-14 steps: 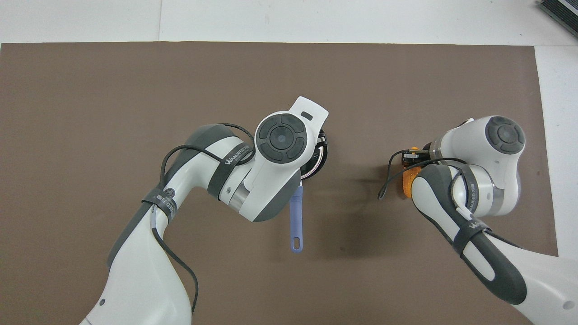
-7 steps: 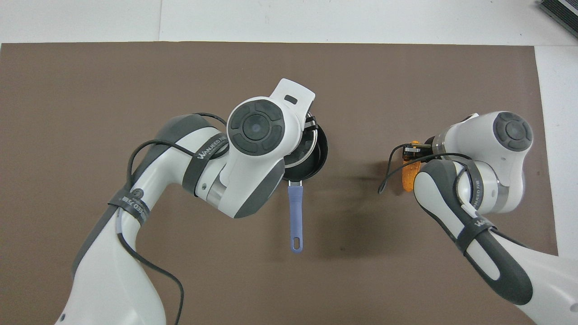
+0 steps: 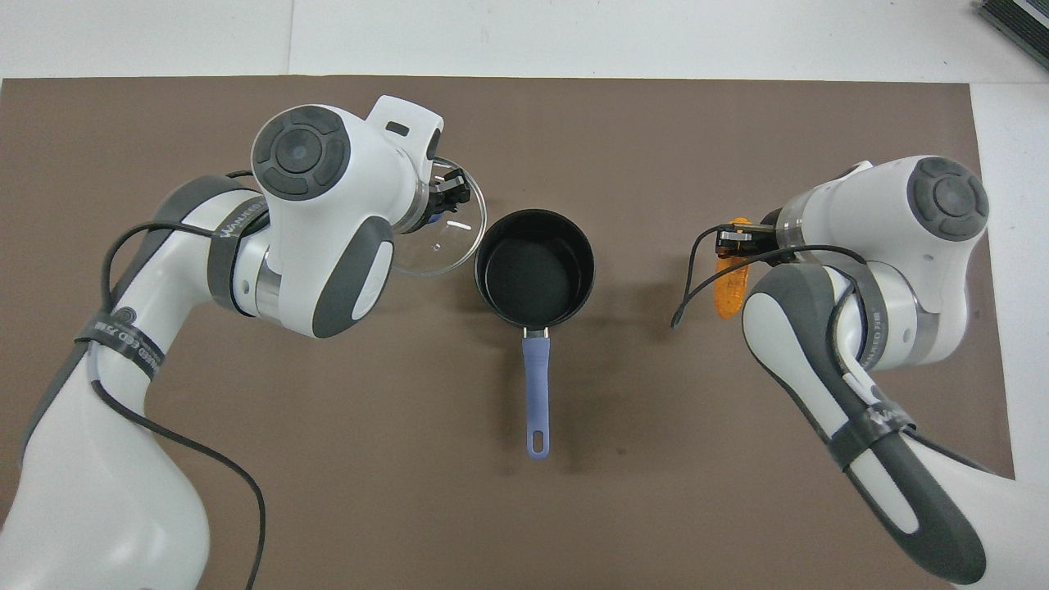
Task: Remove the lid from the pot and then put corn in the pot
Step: 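Lift the lid off with the left gripper while the right gripper lifts the corn, then lower the lid with the left gripper while the right gripper holds corn over pot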
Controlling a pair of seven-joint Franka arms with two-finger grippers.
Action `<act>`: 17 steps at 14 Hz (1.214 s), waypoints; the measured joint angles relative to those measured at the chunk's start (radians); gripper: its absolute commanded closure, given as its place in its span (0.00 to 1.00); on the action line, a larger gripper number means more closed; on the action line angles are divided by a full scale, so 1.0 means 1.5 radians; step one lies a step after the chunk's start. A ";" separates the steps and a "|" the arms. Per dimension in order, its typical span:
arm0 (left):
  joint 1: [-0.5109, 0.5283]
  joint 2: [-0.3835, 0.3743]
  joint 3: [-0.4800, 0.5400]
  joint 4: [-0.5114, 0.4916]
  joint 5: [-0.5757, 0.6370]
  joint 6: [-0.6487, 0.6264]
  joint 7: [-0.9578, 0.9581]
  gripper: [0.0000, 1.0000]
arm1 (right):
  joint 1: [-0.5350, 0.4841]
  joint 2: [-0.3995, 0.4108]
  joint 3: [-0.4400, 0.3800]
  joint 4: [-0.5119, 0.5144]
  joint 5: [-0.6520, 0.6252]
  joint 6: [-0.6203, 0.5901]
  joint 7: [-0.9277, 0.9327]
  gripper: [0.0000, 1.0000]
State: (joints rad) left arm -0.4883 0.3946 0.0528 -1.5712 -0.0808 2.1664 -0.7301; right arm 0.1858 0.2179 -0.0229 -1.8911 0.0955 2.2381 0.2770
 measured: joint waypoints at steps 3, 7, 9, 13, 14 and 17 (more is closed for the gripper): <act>0.053 -0.011 0.000 -0.033 -0.001 -0.002 0.061 1.00 | 0.070 0.006 0.002 0.047 0.000 -0.018 0.107 0.89; 0.133 -0.036 0.001 -0.089 -0.043 -0.002 0.169 1.00 | 0.127 0.037 0.003 0.104 0.001 -0.029 0.175 0.89; 0.164 -0.049 0.000 -0.120 -0.046 -0.002 0.209 1.00 | 0.159 0.066 0.003 0.137 0.001 -0.030 0.218 0.89; 0.228 -0.085 0.001 -0.191 -0.066 -0.001 0.310 1.00 | 0.209 0.139 0.003 0.194 0.001 -0.032 0.244 0.87; 0.243 -0.095 0.001 -0.211 -0.068 -0.001 0.333 1.00 | 0.214 0.157 0.003 0.209 0.001 -0.032 0.244 0.87; 0.281 -0.132 0.001 -0.277 -0.068 -0.001 0.397 1.00 | 0.211 0.179 0.000 0.230 0.001 -0.031 0.244 0.83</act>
State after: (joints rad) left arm -0.0666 0.1971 0.0538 -1.9874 -0.1829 2.1647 -0.1339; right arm 0.5030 0.4861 -0.0230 -1.5463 0.0967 2.1914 0.6430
